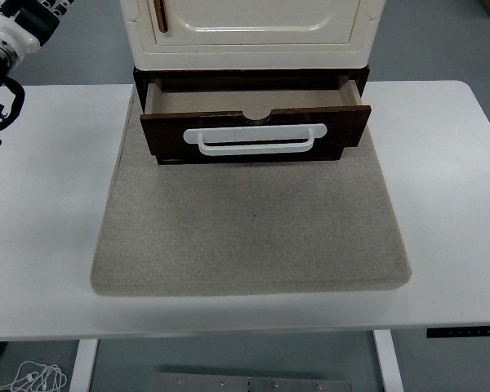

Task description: Open the drawer under the combination cabinet

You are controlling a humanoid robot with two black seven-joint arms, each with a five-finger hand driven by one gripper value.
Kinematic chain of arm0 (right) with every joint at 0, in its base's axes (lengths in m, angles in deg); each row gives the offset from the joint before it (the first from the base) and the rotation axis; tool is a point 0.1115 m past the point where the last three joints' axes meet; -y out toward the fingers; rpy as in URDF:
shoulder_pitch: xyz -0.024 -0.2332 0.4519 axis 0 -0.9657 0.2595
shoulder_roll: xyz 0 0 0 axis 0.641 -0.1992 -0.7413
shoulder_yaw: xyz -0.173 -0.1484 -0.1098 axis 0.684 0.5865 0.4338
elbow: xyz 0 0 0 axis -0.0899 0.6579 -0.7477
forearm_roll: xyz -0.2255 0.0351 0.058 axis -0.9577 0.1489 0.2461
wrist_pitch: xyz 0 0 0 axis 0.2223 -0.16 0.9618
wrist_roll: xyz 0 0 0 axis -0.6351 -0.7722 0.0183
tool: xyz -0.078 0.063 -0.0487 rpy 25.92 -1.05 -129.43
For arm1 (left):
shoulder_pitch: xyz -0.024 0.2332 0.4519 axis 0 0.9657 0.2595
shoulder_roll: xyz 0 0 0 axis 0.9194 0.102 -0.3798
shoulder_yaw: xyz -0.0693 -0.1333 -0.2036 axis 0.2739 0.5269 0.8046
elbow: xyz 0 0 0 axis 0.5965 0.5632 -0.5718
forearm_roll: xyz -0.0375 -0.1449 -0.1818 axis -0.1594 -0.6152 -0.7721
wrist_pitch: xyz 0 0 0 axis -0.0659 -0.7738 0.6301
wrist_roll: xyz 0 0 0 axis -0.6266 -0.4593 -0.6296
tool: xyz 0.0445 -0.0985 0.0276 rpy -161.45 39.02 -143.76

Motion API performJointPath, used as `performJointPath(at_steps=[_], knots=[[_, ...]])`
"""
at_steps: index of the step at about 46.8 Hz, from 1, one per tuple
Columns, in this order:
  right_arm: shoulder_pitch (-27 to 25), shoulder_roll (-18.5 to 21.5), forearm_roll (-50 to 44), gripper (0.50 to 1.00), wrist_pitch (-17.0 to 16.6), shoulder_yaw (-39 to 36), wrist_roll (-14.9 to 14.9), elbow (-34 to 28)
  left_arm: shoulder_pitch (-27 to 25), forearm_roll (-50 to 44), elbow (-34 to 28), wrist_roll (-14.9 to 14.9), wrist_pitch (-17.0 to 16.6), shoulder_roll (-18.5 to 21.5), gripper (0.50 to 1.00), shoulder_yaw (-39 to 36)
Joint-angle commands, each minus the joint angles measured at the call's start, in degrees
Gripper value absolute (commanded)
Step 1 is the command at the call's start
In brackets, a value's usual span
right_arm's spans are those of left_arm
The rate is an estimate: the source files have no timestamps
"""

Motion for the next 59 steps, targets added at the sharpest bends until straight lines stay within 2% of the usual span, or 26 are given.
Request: performJointPath(at_steps=[1, 7, 10, 18, 28, 40, 59], knots=[[0.0, 0.0, 0.0, 0.928, -0.1, 0.0, 0.0, 0.0, 1.0, -1.3, 0.2, 0.0, 0.9, -0.5, 1.000, 0.0], [0.0, 0.0, 0.0, 0.926, -0.2, 0.0, 0.0, 0.0, 2.3, -2.7, 0.4, -0.1, 4.5, -1.5, 1.000, 0.0], [0.0, 0.0, 0.0, 0.928, -0.3, -0.1, 0.0, 0.0, 2.5, -2.7, 0.4, -0.4, 5.0, -2.1, 1.000, 0.1], [0.0, 0.0, 0.2, 0.928, -0.3, -0.5, 0.0, 0.0, 2.5, -2.7, 2.2, -2.3, 5.0, -3.4, 1.000, 0.0], [0.1, 0.0, 0.3, 0.926, -0.4, -0.7, 0.1, 0.0, 2.5, -2.7, 2.5, -2.7, 4.8, -4.1, 1.000, 0.0], [0.0, 0.0, 0.3, 0.928, -0.3, -0.8, 0.1, 0.0, 2.5, -2.5, 3.9, -3.2, 4.6, -7.3, 1.000, -0.2], [0.0, 0.0, 0.4, 0.926, -0.2, -0.9, 0.3, 0.0, 2.4, -2.5, 4.0, -4.2, 4.1, -10.0, 1.000, -0.3]])
